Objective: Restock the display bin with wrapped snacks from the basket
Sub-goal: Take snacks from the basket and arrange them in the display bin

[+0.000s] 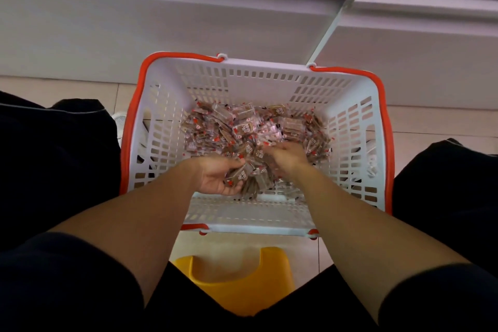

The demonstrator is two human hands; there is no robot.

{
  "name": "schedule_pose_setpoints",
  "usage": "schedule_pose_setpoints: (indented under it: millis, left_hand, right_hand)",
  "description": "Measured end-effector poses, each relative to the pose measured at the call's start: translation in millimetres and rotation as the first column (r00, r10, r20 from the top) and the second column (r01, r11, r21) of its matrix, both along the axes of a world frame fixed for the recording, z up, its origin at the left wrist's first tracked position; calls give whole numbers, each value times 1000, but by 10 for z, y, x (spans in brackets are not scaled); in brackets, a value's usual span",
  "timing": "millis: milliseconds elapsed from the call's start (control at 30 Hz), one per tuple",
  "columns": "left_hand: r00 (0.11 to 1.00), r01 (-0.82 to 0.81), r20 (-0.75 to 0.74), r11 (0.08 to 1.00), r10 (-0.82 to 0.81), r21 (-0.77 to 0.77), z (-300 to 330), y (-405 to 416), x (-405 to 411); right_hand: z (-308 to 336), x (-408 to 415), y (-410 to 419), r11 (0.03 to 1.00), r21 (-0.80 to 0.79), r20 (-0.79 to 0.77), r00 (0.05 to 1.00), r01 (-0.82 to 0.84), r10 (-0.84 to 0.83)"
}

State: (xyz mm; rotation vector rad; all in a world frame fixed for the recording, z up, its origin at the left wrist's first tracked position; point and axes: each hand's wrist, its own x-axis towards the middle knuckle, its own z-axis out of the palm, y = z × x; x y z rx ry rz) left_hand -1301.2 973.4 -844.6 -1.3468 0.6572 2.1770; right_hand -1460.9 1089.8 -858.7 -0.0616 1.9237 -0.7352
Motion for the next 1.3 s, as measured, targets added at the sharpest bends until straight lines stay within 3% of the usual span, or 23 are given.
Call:
schedule_pose_setpoints:
  millis: [67, 167, 333, 533, 633, 733, 800, 967, 1200, 1300]
  left_hand:
    - [1000, -28, 5, 1000, 28, 7, -14, 17, 2]
    - [998, -65, -9, 998, 65, 8, -52, 39, -15]
    - [996, -75, -42, 996, 77, 47, -54, 30, -12]
    - [985, -124, -123, 992, 121, -12, 4, -56, -53]
    - [972, -194, -141, 980, 186, -48, 41, -77, -83]
    - [950, -283, -153, 958, 273, -47, 134, -114, -131]
    - [941, -294, -184, 955, 282, -39, 218, -161, -148]
    - [920, -310, -253, 951, 301, 4, 431, -229, -174]
    - [851, -404, -334, 912, 404, 75, 566, -229, -153]
    - [812, -374, -411, 911, 413, 176, 662, -207, -204]
  right_hand:
    - [-139, 4, -4, 996, 80, -176, 983, -40, 54]
    - [-254, 96, -100, 978, 153, -232, 957, -144, 177]
    - [-349, 148, -171, 982, 172, -311, 941, -81, 132]
    - [-106, -117, -125, 971, 155, -127, 971, -181, 201]
    - [263, -310, -147, 989, -69, 82, 987, -131, 136]
    - [643, -456, -182, 947, -263, 242, 937, -186, 251]
    - [802, -525, -192, 916, -312, 252, 908, -252, 335]
    - [968, -516, -206, 886, -361, 119, 927, -292, 355]
    - [1019, -341, -166, 871, -480, 356, 931, 109, 80]
    - [980, -172, -244, 858, -493, 361, 931, 146, 49]
